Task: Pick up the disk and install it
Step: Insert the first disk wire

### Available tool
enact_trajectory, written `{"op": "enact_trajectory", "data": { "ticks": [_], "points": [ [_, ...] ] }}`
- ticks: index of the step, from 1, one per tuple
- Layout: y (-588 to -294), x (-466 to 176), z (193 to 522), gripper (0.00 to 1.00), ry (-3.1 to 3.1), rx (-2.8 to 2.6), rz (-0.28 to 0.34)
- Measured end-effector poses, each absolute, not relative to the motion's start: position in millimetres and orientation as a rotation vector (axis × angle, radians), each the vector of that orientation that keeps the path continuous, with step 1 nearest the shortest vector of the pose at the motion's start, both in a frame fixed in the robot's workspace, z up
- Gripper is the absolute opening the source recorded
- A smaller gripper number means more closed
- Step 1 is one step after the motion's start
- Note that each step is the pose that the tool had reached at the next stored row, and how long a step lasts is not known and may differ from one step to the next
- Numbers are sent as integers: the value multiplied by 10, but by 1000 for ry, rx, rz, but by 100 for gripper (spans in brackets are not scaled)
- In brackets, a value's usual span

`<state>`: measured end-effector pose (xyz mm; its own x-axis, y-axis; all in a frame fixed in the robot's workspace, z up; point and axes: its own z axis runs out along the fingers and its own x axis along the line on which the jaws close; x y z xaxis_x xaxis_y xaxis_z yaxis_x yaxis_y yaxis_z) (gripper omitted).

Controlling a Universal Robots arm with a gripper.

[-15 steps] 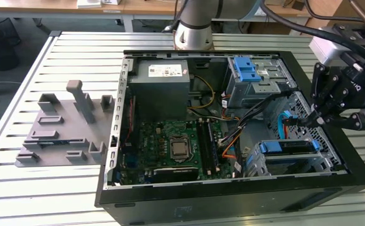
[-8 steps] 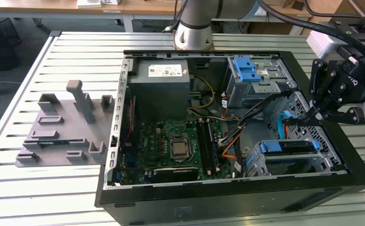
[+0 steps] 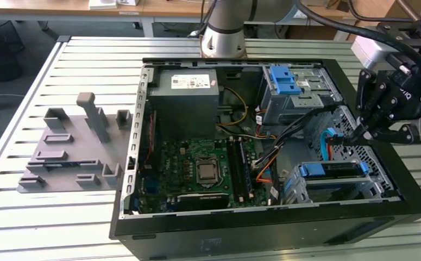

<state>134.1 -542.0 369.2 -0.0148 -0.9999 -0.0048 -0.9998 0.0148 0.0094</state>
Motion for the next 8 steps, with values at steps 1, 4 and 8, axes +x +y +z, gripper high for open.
{"op": "enact_trajectory", "data": {
  "ticks": [1, 4, 8],
  "points": [
    [-5401, 1341, 3690, 11, -2228, 2195, 1],
    [-5353, 1340, 3685, 11, -2225, 2192, 8],
    [-5325, 1334, 3681, 11, -2229, 2187, 9]
  ]
}}
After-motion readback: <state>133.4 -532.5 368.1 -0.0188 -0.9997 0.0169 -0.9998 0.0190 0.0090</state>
